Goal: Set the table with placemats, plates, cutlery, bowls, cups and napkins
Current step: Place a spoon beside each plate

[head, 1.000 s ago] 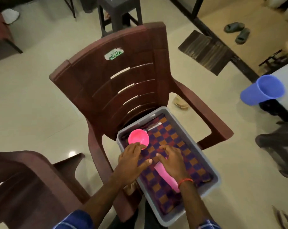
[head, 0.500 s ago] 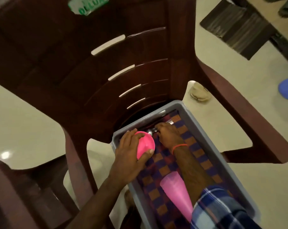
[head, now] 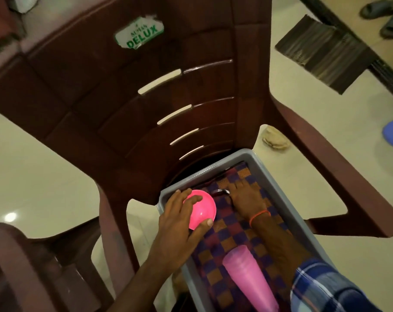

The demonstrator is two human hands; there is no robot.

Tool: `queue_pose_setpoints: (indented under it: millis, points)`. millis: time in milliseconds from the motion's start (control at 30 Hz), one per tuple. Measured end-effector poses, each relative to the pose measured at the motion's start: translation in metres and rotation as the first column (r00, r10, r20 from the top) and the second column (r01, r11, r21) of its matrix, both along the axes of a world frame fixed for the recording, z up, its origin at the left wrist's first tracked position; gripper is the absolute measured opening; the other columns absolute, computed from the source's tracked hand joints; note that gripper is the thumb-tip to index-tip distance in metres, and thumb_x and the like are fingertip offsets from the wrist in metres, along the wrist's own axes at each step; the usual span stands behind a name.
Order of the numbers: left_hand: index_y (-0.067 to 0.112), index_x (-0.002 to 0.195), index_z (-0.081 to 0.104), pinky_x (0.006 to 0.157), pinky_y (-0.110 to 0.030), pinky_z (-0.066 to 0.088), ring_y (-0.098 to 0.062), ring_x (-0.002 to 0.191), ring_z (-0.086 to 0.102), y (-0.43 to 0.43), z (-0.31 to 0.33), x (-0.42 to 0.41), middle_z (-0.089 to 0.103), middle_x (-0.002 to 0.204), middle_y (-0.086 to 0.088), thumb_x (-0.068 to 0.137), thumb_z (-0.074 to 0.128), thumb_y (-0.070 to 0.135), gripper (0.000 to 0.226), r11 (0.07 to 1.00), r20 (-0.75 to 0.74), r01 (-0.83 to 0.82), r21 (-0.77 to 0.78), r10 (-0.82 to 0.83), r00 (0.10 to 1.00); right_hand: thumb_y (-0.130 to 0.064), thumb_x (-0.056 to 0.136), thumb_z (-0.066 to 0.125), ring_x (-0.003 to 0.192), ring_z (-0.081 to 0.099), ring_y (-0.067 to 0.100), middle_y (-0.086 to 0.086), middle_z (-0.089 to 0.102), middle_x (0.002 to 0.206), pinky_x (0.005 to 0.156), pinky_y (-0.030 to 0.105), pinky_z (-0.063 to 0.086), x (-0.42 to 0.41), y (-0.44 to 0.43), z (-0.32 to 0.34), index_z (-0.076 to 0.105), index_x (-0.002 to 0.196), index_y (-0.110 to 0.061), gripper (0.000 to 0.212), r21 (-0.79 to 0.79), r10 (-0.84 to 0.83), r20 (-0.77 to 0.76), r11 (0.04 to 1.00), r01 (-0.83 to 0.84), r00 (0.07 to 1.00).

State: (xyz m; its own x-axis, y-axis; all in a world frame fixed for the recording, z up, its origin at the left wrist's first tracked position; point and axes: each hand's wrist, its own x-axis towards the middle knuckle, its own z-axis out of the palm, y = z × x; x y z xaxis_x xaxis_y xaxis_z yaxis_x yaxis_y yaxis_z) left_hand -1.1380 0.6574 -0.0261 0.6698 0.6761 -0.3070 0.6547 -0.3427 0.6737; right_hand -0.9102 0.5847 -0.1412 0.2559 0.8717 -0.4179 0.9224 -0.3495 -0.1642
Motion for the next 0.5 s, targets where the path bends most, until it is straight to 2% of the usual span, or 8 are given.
queue_pose_setpoints:
  millis: [100, 133, 200, 300, 367, 433, 500]
  points:
    - [0.037, 0.145, 0.047, 0.118, -0.048, 0.034, -0.010, 0.150, 0.024, -0.003, 0.017, 0.004, 0.036, 0.157, 0.016, 0.091, 0.045, 0.074, 0.066, 1.000, 0.046, 0.016, -0.010, -0.015, 0.999, -0.014, 0.097, 0.050, 0.107, 0.064, 0.035, 0.012, 0.066, 0.115, 0.082, 0.045, 0.054, 0.003, -0.022, 0.036, 0.050, 0.116, -0.015, 0.019, -0.188, -0.133, -0.094, 0.976, 0.114, 0.987]
    - [0.036, 0.144, 0.049, 0.120, -0.045, 0.031, -0.009, 0.151, 0.023, -0.004, 0.023, 0.007, 0.038, 0.156, 0.016, 0.091, 0.046, 0.073, 0.065, 1.000, 0.063, 0.025, -0.005, -0.025, 0.998, -0.015, 0.093, 0.055, 0.107, 0.065, 0.034, 0.011, 0.067, 0.114, 0.082, 0.045, 0.054, 0.001, -0.030, 0.050, 0.050, 0.115, -0.016, 0.022, -0.191, -0.160, -0.118, 0.972, 0.136, 0.980]
    - [0.035, 0.139, 0.054, 0.121, -0.037, 0.026, -0.006, 0.151, 0.022, -0.007, 0.042, 0.009, 0.041, 0.154, 0.016, 0.091, 0.048, 0.070, 0.059, 0.999, 0.107, 0.040, 0.002, -0.040, 0.993, -0.023, 0.090, 0.061, 0.104, 0.065, 0.033, 0.008, 0.067, 0.107, 0.078, 0.044, 0.055, -0.010, -0.048, 0.078, 0.054, 0.110, -0.017, 0.022, -0.121, -0.256, -0.175, 0.964, 0.237, 0.951]
    - [0.032, 0.131, 0.061, 0.117, -0.033, 0.028, -0.007, 0.147, 0.030, -0.012, 0.075, 0.016, 0.050, 0.147, 0.012, 0.092, 0.048, 0.067, 0.054, 0.996, 0.132, 0.093, 0.001, -0.093, 0.987, -0.029, 0.098, 0.053, 0.090, 0.067, 0.025, 0.002, 0.067, 0.097, 0.070, 0.042, 0.056, -0.032, -0.070, 0.127, 0.057, 0.102, -0.024, 0.007, 0.028, -0.469, -0.323, 0.864, 0.503, 0.822]
    - [0.029, 0.120, 0.067, 0.108, -0.033, 0.041, -0.007, 0.129, 0.048, -0.016, 0.099, 0.016, 0.063, 0.130, 0.012, 0.093, 0.048, 0.066, 0.050, 0.988, 0.134, 0.148, 0.044, -0.153, 0.979, -0.025, 0.099, 0.056, 0.082, 0.066, 0.018, -0.005, 0.069, 0.089, 0.070, 0.043, 0.056, -0.048, -0.085, 0.166, 0.062, 0.103, -0.027, 0.007, 0.142, -0.514, -0.442, 0.769, 0.624, 0.735]
    - [0.027, 0.107, 0.072, 0.091, -0.032, 0.050, -0.004, 0.104, 0.060, -0.020, 0.134, 0.020, 0.071, 0.107, 0.013, 0.093, 0.046, 0.066, 0.049, 0.983, 0.125, 0.182, 0.014, -0.183, 0.975, -0.022, 0.099, 0.059, 0.083, 0.067, 0.011, -0.014, 0.071, 0.088, 0.073, 0.041, 0.057, -0.063, -0.097, 0.216, 0.067, 0.106, -0.029, 0.013, 0.226, -0.518, -0.530, 0.677, 0.701, 0.671]
    - [0.026, 0.095, 0.071, 0.069, -0.027, 0.048, -0.003, 0.080, 0.062, -0.027, 0.165, 0.021, 0.069, 0.083, 0.012, 0.096, 0.049, 0.063, 0.043, 0.972, 0.101, 0.233, -0.009, -0.231, 0.968, -0.019, 0.097, 0.064, 0.084, 0.067, 0.005, -0.019, 0.072, 0.090, 0.074, 0.040, 0.058, -0.080, -0.107, 0.259, 0.073, 0.109, -0.027, 0.016, 0.288, -0.509, -0.576, 0.606, 0.742, 0.639]
